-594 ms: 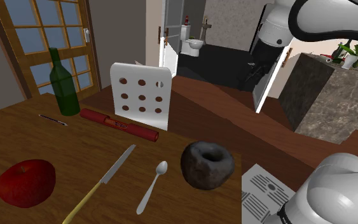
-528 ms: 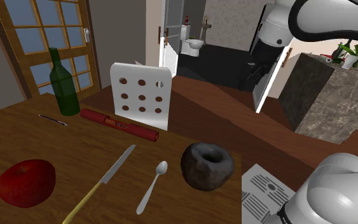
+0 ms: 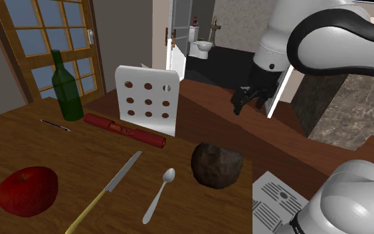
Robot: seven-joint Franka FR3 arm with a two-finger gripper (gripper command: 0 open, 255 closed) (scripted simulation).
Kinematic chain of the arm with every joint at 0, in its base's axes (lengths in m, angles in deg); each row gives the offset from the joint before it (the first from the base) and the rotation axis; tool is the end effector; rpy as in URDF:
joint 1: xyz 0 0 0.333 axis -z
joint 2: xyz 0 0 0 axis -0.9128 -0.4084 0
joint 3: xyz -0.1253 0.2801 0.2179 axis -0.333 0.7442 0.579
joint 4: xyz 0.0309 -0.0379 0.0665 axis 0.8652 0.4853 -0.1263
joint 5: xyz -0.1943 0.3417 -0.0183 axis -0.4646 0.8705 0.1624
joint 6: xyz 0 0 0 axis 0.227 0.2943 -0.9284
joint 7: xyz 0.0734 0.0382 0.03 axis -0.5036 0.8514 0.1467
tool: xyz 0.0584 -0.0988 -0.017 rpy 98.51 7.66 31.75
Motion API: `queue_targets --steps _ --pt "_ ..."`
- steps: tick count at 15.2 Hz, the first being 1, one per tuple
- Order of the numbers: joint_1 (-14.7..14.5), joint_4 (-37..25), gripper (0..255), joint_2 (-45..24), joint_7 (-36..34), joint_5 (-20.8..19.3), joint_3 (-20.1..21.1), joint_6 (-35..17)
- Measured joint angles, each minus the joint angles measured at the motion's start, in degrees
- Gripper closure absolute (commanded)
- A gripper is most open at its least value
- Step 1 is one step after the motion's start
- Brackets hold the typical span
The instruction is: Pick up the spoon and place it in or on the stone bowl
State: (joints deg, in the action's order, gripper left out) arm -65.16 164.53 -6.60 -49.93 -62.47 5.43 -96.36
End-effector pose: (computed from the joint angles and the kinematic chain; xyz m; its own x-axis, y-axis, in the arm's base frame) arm 0.2581 0.0952 0.6166 0.9611 -0.1986 0.1918 -0.2229 -0.9681 0.1144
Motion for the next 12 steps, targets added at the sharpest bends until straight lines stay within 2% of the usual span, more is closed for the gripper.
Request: queue_targets --steps 8,12 --pt "0.9 1.8 0 -3.7 -20.6 6.9 13.8 -2.7" --pt "2.7 0.4 0 -8.6 -31.0 9.5 21.3 -5.2"
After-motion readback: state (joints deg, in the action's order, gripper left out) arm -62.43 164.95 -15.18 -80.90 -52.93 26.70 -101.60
